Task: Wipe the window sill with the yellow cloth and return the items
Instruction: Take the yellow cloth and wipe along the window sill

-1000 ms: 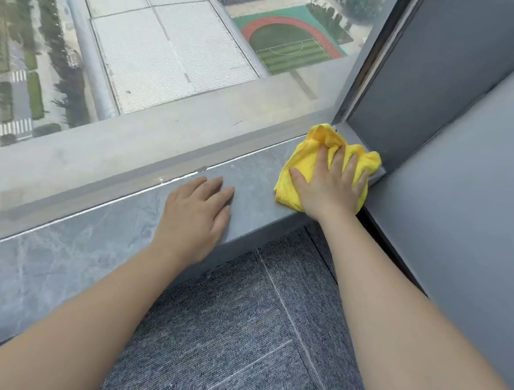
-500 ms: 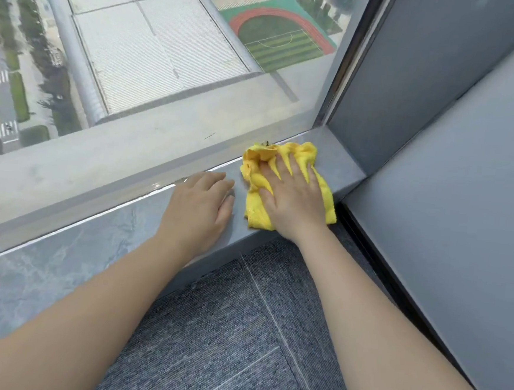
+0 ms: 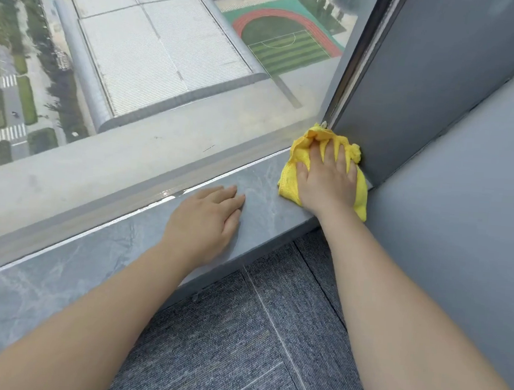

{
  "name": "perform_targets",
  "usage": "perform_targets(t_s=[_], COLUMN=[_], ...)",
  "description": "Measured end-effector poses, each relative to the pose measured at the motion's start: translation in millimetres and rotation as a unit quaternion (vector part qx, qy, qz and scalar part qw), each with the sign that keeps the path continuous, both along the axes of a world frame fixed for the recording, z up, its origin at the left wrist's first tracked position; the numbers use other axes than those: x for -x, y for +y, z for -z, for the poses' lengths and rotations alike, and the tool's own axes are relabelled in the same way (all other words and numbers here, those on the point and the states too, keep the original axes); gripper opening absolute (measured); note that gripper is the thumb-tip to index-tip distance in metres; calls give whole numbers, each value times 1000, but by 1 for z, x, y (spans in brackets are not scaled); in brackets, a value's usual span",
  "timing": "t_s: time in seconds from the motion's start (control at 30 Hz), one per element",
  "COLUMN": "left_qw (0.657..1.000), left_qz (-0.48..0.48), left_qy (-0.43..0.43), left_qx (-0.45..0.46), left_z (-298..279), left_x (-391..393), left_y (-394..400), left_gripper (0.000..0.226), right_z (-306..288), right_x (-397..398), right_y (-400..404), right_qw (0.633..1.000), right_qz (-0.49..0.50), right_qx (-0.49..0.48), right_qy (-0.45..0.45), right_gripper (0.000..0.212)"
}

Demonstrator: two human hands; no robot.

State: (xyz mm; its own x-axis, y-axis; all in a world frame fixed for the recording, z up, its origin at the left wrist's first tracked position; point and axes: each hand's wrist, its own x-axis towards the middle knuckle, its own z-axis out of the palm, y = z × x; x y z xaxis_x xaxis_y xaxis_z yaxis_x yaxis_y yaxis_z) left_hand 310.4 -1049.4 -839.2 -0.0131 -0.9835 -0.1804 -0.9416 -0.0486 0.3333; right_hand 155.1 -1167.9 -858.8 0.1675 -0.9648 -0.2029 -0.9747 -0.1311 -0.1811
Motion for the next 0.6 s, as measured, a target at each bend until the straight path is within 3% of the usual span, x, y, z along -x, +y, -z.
perform_targets(t_s=[0.13,0.23,0.6], left_qw=[998,997,986], left_qz=[19,-20,-126], left_qy=[27,62,105], left_qx=[-44,-29,7], left_z=[-1,-6,-11], left_x=[-2,-10,-15], left_y=[2,18,66], left_gripper=[61,42,41], right_z=[0,-1,-6], right_x=[-5,-9,-37], right_y=[-4,10,85], right_qw=[1000,999,984], right_qz=[1,-39,-175], right_qx=[5,3,-13], right_qy=[0,7,-10], right_gripper=[55,53,51])
